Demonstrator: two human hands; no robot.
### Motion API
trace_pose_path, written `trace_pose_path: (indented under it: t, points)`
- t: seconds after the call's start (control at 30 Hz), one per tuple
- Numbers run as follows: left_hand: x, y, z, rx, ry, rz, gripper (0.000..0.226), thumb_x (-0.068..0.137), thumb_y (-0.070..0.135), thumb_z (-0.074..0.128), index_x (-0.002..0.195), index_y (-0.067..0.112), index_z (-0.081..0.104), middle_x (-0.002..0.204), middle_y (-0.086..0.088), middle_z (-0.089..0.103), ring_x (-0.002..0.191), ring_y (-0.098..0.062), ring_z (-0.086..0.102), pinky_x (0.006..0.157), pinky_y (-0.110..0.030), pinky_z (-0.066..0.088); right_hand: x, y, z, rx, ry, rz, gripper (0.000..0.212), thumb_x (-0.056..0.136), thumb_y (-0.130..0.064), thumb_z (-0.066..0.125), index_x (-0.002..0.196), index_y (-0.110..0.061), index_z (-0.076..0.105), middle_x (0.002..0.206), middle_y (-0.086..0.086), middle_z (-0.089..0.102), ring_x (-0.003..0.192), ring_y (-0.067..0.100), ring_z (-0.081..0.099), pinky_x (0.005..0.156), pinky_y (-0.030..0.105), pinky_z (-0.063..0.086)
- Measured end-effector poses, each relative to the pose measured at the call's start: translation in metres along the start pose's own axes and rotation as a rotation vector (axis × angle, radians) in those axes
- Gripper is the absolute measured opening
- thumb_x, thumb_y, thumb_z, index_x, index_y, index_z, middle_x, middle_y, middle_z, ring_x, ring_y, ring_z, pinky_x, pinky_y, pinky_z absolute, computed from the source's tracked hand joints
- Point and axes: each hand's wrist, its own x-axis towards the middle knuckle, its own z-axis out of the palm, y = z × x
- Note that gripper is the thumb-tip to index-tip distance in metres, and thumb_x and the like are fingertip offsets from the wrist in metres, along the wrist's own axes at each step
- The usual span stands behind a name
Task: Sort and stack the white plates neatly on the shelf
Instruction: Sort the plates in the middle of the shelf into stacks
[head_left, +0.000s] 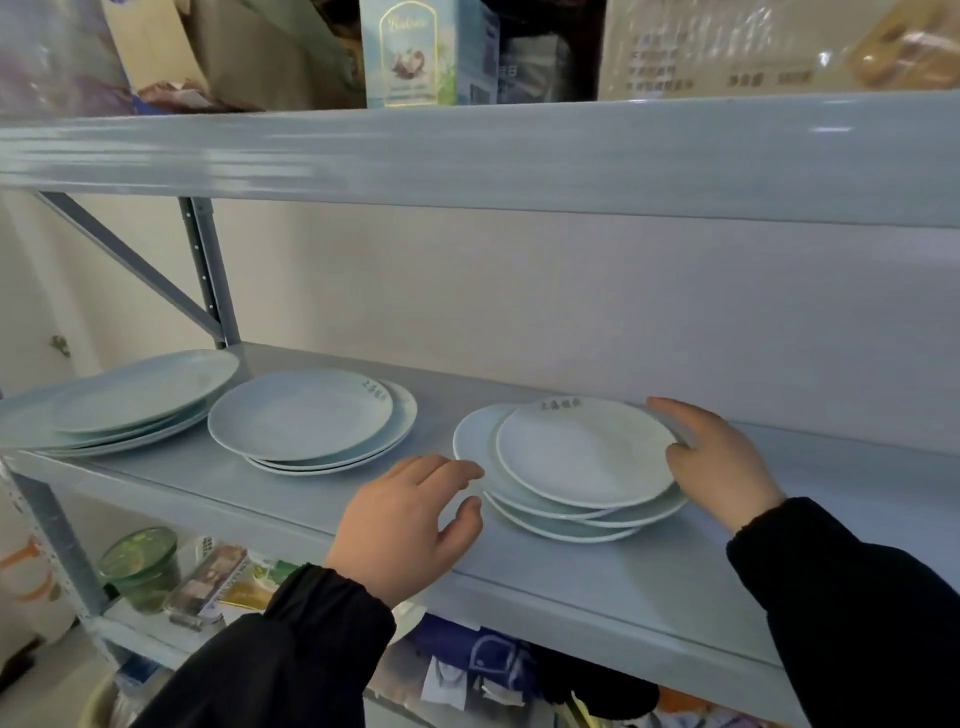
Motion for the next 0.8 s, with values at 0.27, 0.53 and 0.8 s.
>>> trace_pose_path:
  t: [0.27, 0.53, 0.8]
  points:
    - [0.015, 0.032, 0.019, -0.018, 0.059, 0.138, 0.027, 0.088, 0.032, 0.051, 0.104, 0.021, 0.071, 0.089, 0.011, 0.067, 0.085, -0.011, 0.061, 0.067, -0.024, 0.049, -0.035, 0.045, -0.039, -0.022, 0.045, -0.011, 0.051, 0.092, -0.022, 0.061, 0.142, -0.025, 0.049, 0.150, -0.008, 0.041, 0.138, 0.010, 0.036, 0.109, 0.022, 0.023]
    - [0.034, 0.096, 0.047, -0.133, 0.050, 0.264, 0.027, 0.088, 0.030, 0.051, 0.103, 0.019, 0.070, 0.091, 0.009, 0.067, 0.088, -0.014, 0.060, 0.066, -0.025, 0.048, -0.089, 0.107, -0.091, -0.128, 0.042, 0.112, 0.056, 0.091, -0.033, 0.063, 0.143, -0.037, 0.044, 0.158, -0.004, 0.028, 0.145, 0.009, 0.022, 0.110, 0.020, 0.015]
    - [0.045, 0.183, 0.107, -0.260, -0.194, 0.355, 0.031, 0.086, 0.036, 0.050, 0.109, 0.025, 0.067, 0.096, 0.012, 0.066, 0.092, -0.014, 0.063, 0.072, -0.033, 0.054, -0.150, 0.158, -0.144, -0.386, -0.011, 0.177, 0.055, 0.089, -0.045, 0.060, 0.141, -0.036, 0.045, 0.153, -0.009, 0.035, 0.141, 0.008, 0.029, 0.111, 0.019, 0.019]
